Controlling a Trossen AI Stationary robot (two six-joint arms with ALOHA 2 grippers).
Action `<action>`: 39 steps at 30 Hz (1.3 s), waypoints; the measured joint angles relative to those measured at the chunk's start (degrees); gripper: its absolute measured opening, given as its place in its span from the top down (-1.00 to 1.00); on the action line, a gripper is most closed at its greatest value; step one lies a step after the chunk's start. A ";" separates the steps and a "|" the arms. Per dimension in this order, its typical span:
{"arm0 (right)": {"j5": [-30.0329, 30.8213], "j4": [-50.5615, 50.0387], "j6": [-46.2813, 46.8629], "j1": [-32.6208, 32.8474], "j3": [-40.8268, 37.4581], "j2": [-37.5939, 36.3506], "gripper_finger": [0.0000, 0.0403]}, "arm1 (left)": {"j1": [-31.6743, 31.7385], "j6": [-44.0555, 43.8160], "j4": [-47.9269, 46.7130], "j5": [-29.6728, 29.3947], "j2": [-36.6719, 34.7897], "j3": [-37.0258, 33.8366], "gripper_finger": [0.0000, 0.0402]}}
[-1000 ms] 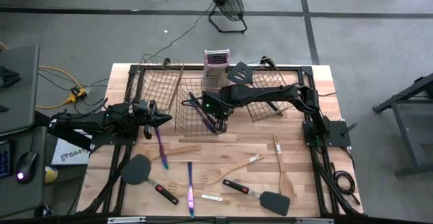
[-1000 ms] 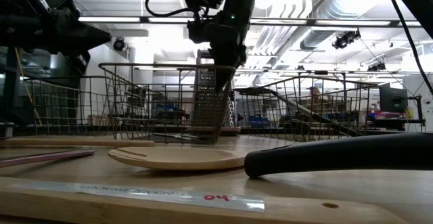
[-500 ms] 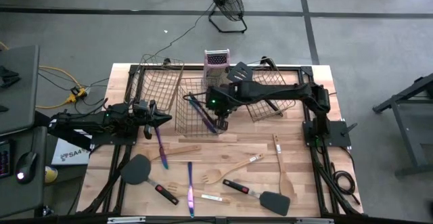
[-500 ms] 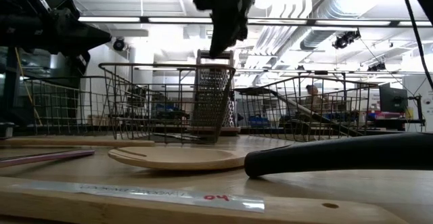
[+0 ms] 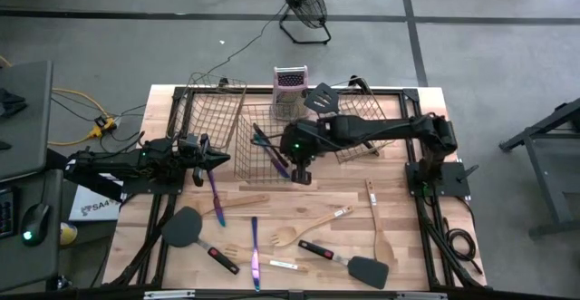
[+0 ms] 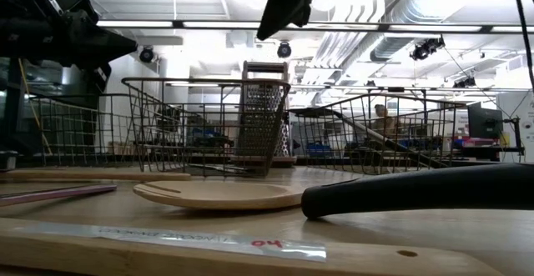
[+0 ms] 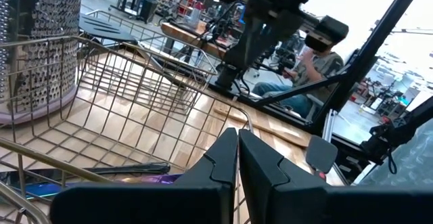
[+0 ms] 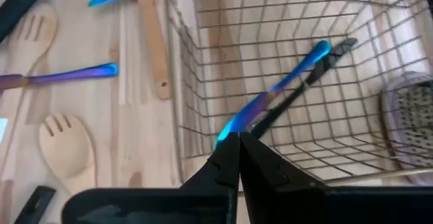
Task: Pick & Place Kitchen Items
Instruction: Put the brown serving spoon into the left wire basket
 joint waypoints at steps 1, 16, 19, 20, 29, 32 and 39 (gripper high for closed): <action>0.02 1.20 0.28 0.34 -1.40 -0.67 0.99 | 0.00 0.00 0.00 0.00 0.00 -0.01 0.93; 3.52 16.40 9.83 4.40 -25.99 -17.57 0.99 | 0.00 -0.02 0.02 -0.02 0.00 0.01 0.93; 4.43 18.57 11.90 5.17 -30.59 -21.35 0.99 | 0.02 -0.02 0.00 0.04 0.00 0.00 0.93; 4.95 18.99 12.89 5.43 -32.08 -22.66 0.99 | 0.02 -0.02 0.02 0.04 0.00 0.00 0.93; 4.52 24.39 22.01 6.23 -46.16 -34.23 0.98 | 0.02 -0.02 0.00 0.04 0.00 0.01 0.93; 3.41 27.20 22.41 6.56 -50.46 -37.80 0.98 | 0.02 -0.02 0.00 0.04 0.00 0.01 0.93; 1.07 30.46 22.42 7.68 -58.61 -45.59 0.98 | 0.02 -0.02 0.00 0.04 0.00 0.01 0.93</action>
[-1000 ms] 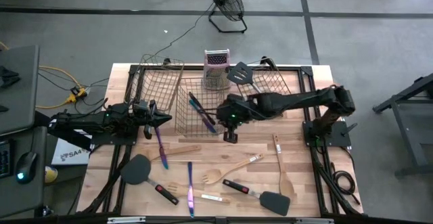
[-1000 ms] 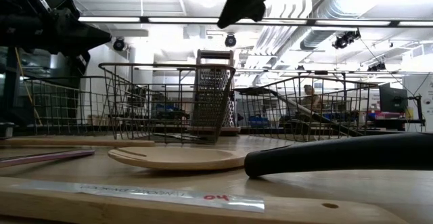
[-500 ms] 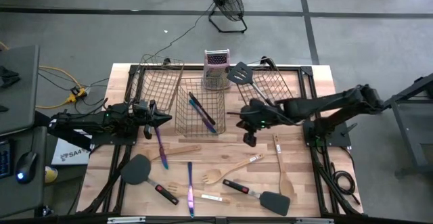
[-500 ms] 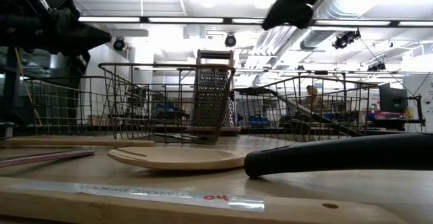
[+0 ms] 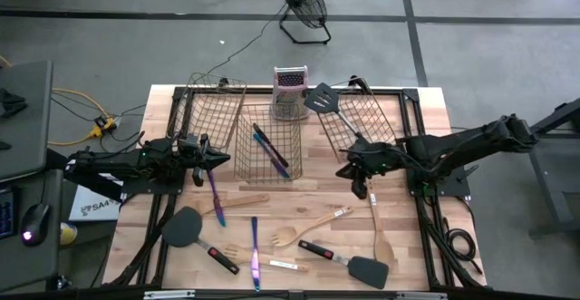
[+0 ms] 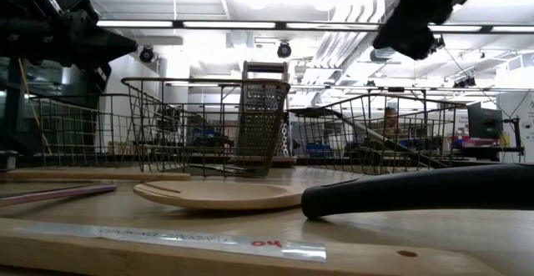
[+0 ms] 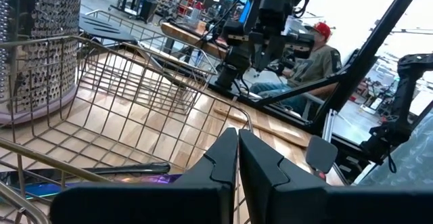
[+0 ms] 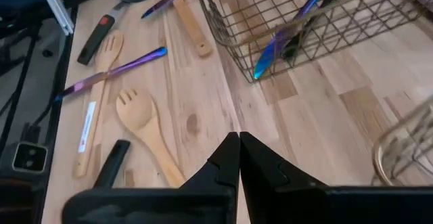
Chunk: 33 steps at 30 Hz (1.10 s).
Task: Pick & Place Kitchen Items
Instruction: Put the brown serving spoon into the left wire basket
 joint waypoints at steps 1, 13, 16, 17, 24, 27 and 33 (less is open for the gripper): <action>0.04 -0.01 -0.03 0.24 -0.87 -1.02 0.98 | 0.00 0.00 0.00 0.00 0.00 0.00 0.93; 0.37 19.52 0.90 3.59 -17.57 -13.20 0.98 | 0.00 0.00 0.00 -0.02 0.00 0.01 0.93; 0.41 26.74 0.86 4.19 -22.56 -15.88 0.98 | 0.00 0.00 0.00 -0.02 0.00 0.00 0.93; 0.43 28.92 0.88 4.25 -24.18 -16.89 0.98 | 0.00 0.00 0.00 -0.02 0.00 0.01 0.93; 0.44 36.44 0.84 4.19 -32.39 -24.57 0.98 | 0.01 0.00 0.00 -0.02 0.00 0.01 0.93; 0.43 36.44 0.85 4.19 -34.12 -27.57 0.98 | 0.01 0.00 0.00 -0.02 0.00 -0.02 0.93; 0.20 36.42 0.93 4.19 -37.11 -32.40 0.98 | 0.01 0.00 0.00 -0.02 0.00 -0.01 0.93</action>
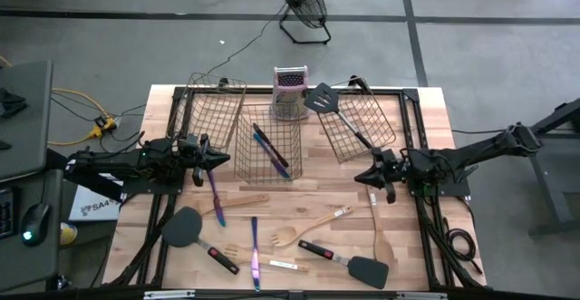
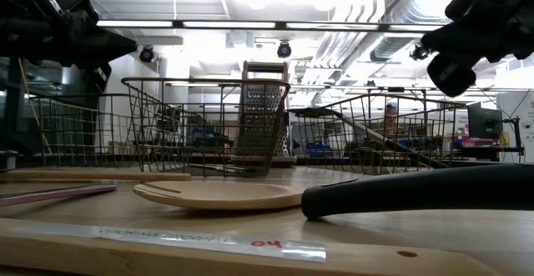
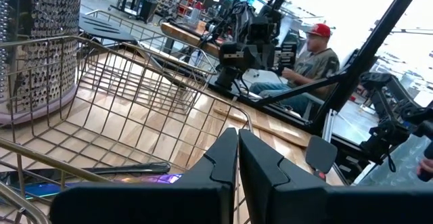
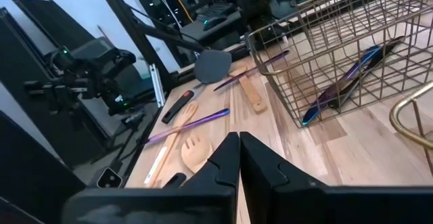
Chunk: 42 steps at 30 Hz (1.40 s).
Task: Pick & Place Kitchen Items
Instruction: Put the brown serving spoon into the left wire basket
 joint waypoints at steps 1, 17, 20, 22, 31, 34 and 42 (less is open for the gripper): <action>-0.05 -0.02 0.35 0.00 -0.42 -0.39 0.98 | 0.00 0.00 0.00 0.00 0.00 0.01 0.93; -0.61 -6.94 21.57 0.00 3.22 0.50 0.98 | -0.01 0.01 0.00 0.00 0.00 0.01 0.93; -0.40 -15.46 30.57 0.00 8.17 1.83 0.98 | 0.00 0.00 0.00 0.00 0.00 -0.01 0.93; -1.14 -21.29 34.65 0.00 11.83 3.55 0.98 | 0.00 0.00 0.00 -0.02 0.00 0.01 0.93; -12.82 -35.27 45.78 0.00 24.62 18.02 0.98 | 0.00 0.00 0.00 -0.02 0.00 0.00 0.93; -16.97 -35.42 50.23 0.21 26.38 23.41 0.98 | 0.00 0.01 0.00 -0.02 0.00 0.00 0.93; -24.10 -36.44 66.05 3.48 26.99 33.76 0.98 | 0.00 0.00 0.00 -0.02 0.00 0.00 0.93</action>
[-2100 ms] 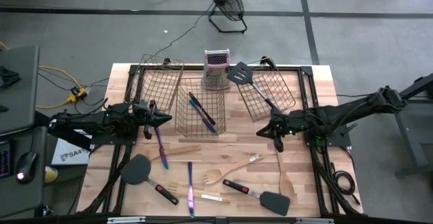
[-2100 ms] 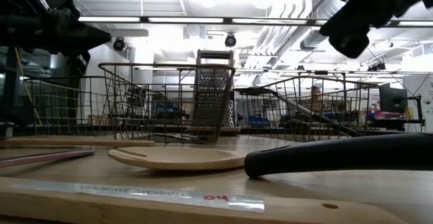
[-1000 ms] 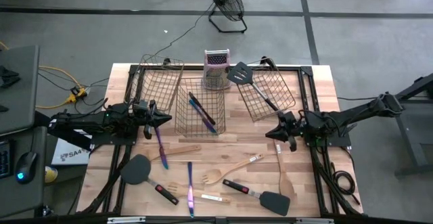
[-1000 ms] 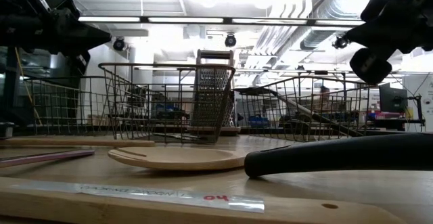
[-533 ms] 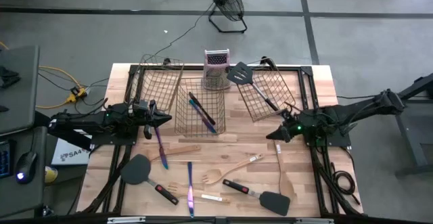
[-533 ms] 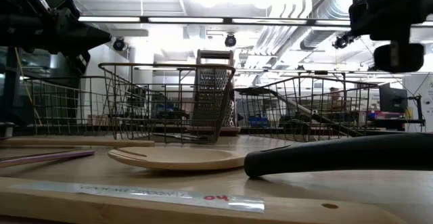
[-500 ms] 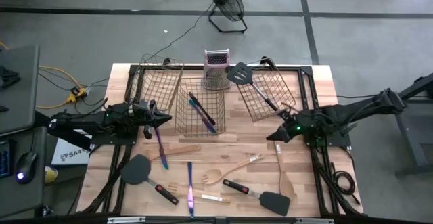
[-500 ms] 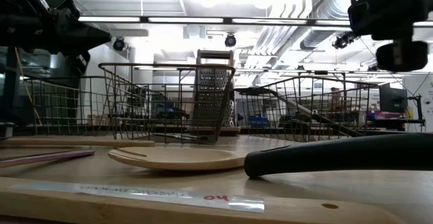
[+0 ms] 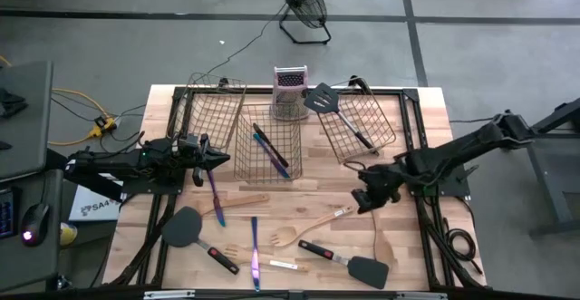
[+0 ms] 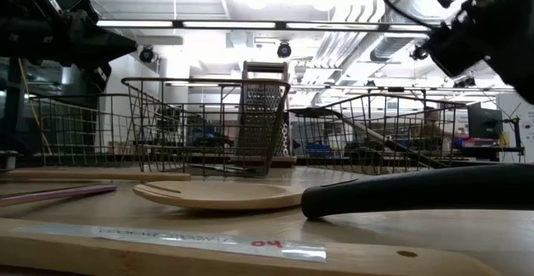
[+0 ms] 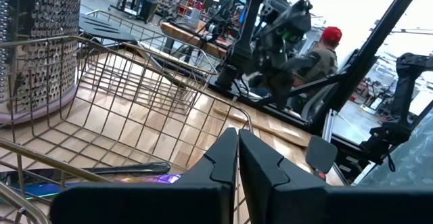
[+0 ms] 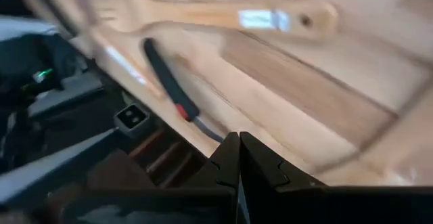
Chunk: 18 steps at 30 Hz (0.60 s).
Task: Pick & Place Kitchen Items
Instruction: Put the brown serving spoon into the left wire basket
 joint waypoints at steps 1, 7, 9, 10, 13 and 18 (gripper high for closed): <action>-0.49 -0.55 1.97 0.42 0.00 0.61 0.98 | 0.00 0.01 0.00 0.00 0.00 0.02 0.93; -1.01 -3.88 7.41 1.92 1.15 3.34 0.98 | 0.00 0.00 0.00 0.00 0.00 0.00 0.93; 0.68 -6.61 6.80 2.56 3.25 4.43 0.98 | -0.01 0.01 0.00 0.01 0.00 0.01 0.93; 1.80 -8.43 6.08 3.05 4.49 4.88 0.98 | 0.00 0.00 0.00 0.00 0.00 0.00 0.93; 4.95 -15.14 4.50 4.33 8.20 5.91 0.98 | -0.01 0.00 0.00 0.01 0.00 0.01 0.93; 5.36 -21.06 4.80 4.87 10.80 6.86 0.93 | 0.00 0.00 0.00 0.00 0.00 0.00 0.93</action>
